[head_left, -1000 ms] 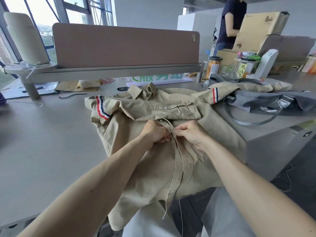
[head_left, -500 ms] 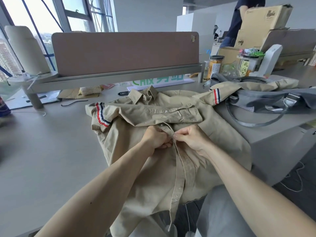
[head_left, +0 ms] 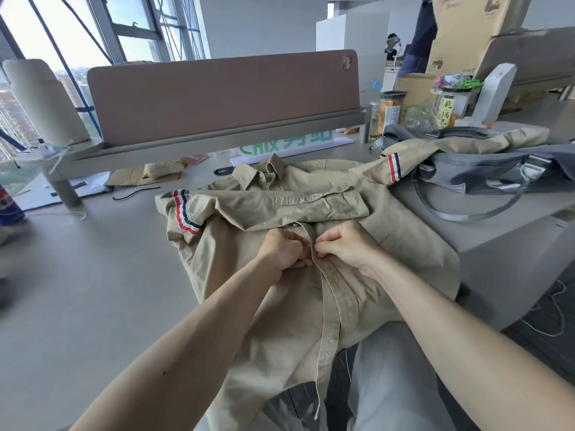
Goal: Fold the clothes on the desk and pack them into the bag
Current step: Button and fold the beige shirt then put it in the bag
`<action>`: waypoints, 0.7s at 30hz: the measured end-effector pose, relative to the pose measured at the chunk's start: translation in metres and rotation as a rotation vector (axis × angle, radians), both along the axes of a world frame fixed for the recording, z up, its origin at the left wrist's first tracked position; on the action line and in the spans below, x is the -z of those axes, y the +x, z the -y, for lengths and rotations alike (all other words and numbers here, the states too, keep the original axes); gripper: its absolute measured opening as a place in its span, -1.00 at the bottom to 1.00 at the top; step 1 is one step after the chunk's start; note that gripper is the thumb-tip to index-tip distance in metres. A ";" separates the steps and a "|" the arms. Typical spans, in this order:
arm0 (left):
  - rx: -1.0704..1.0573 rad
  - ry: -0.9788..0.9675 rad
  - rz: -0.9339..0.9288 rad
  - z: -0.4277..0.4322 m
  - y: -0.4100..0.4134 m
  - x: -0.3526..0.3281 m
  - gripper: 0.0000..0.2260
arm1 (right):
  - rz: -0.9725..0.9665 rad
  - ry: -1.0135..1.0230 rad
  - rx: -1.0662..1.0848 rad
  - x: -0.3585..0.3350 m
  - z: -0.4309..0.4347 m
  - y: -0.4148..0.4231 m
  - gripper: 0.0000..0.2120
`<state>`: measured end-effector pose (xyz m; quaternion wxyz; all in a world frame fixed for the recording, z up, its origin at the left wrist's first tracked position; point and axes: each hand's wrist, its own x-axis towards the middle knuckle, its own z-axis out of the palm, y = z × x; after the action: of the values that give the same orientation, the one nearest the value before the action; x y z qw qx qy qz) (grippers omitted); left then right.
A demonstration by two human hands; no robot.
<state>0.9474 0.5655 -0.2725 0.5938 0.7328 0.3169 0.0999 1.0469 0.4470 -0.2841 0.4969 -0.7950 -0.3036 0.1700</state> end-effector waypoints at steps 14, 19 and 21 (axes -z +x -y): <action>0.014 0.010 0.057 -0.001 0.001 0.004 -0.87 | 0.259 -0.120 -0.024 0.010 -0.001 -0.006 -0.97; 0.007 0.064 0.082 0.000 0.001 0.007 -0.83 | 0.297 -0.132 -0.024 0.007 0.001 -0.008 -0.93; 0.009 0.076 0.096 -0.001 0.001 0.009 -0.86 | 0.306 -0.144 -0.025 0.007 0.002 -0.008 -0.90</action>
<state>0.9481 0.5665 -0.2816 0.5803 0.7507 0.2807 0.1445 1.0387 0.4453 -0.2909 0.3844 -0.8413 -0.3726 0.0745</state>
